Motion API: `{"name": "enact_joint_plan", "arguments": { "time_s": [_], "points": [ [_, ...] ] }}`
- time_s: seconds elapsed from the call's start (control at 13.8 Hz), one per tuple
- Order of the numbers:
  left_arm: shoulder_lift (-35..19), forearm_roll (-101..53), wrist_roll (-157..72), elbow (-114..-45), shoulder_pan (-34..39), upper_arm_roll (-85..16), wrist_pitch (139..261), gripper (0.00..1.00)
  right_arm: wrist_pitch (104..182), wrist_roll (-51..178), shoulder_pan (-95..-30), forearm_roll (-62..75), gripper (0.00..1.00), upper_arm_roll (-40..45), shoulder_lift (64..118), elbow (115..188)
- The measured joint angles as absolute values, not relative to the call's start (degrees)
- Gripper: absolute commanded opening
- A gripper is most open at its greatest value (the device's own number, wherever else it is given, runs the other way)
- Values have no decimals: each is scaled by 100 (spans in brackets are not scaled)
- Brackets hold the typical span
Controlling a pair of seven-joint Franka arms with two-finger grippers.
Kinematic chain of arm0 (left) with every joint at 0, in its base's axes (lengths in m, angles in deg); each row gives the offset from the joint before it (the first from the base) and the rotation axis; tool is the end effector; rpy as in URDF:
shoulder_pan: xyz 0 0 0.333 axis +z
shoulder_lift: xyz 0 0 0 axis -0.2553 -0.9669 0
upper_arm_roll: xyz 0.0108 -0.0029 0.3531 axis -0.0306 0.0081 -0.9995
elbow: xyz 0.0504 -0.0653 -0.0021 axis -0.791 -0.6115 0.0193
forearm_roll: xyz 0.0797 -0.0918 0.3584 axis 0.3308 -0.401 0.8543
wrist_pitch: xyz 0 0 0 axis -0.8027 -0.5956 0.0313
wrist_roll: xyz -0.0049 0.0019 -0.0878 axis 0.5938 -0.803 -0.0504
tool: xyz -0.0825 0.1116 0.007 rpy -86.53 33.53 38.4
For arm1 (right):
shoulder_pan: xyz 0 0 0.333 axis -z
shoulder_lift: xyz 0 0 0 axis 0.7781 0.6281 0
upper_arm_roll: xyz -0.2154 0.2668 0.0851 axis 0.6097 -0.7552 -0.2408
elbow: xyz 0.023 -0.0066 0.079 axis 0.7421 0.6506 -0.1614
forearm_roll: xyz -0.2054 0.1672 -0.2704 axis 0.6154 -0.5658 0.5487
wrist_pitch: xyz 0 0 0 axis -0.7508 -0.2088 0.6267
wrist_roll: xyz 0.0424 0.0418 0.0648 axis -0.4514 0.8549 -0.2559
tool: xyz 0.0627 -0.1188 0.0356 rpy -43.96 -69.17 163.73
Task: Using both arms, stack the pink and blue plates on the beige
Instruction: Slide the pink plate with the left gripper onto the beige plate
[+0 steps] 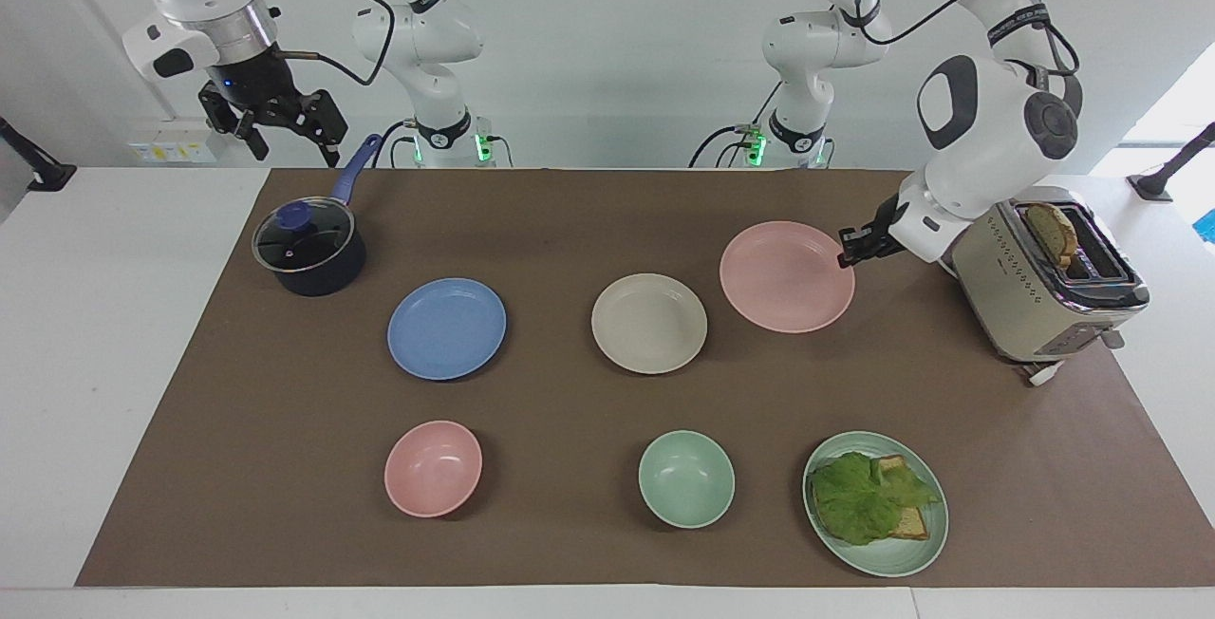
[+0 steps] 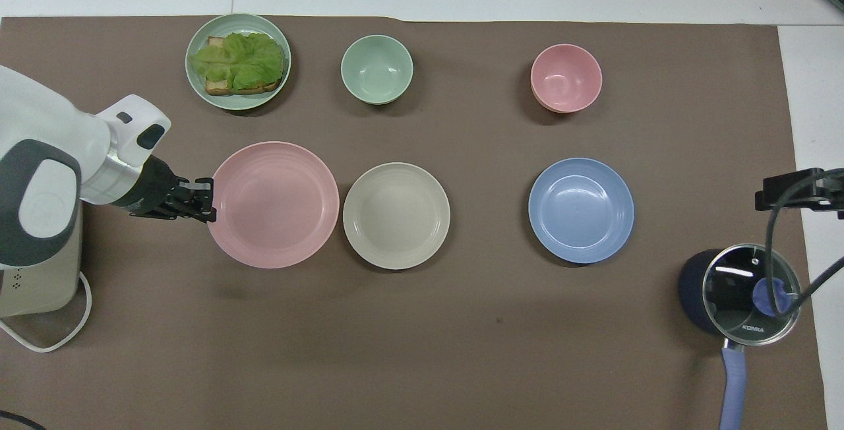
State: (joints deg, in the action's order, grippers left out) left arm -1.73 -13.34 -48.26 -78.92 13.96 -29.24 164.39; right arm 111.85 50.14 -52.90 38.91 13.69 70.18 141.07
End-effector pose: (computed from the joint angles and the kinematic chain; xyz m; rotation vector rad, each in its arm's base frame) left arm 0.5310 -0.1136 0.4690 2.9012 0.1338 -0.3002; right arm 0.4960 -0.0259 0.6523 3.1161 -0.2023 -0.0274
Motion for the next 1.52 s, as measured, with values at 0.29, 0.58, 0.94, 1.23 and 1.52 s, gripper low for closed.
{"name": "enact_joint_plan", "arguments": {
  "time_s": [0.29, 0.58, 0.94, 1.23, 1.52],
  "points": [
    [-74, -1420, -4074, -8329, 499, -2905, 17372, 0, 11185, 5014, -5290, 3891, 100, 1369, 7018, 14107],
    [-158, -1423, -3601, -8704, -120, -2900, 18152, 0, 11185, 5014, -5290, 3891, 100, 1369, 7018, 14107],
    [-564, -1423, -3559, -8779, -265, -2907, 18702, 0, 11185, 5014, -5290, 3891, 100, 1369, 7018, 14107],
    [-843, -1424, -3458, -8783, -429, -2906, 19030, 0, 11185, 5014, -5290, 3891, 100, 1369, 7018, 14107],
    [-938, -1424, -3362, -8783, -526, -2904, 19175, 3, 11185, 5014, -5290, 3891, 100, 1369, 7018, 14107]
  ]
}}
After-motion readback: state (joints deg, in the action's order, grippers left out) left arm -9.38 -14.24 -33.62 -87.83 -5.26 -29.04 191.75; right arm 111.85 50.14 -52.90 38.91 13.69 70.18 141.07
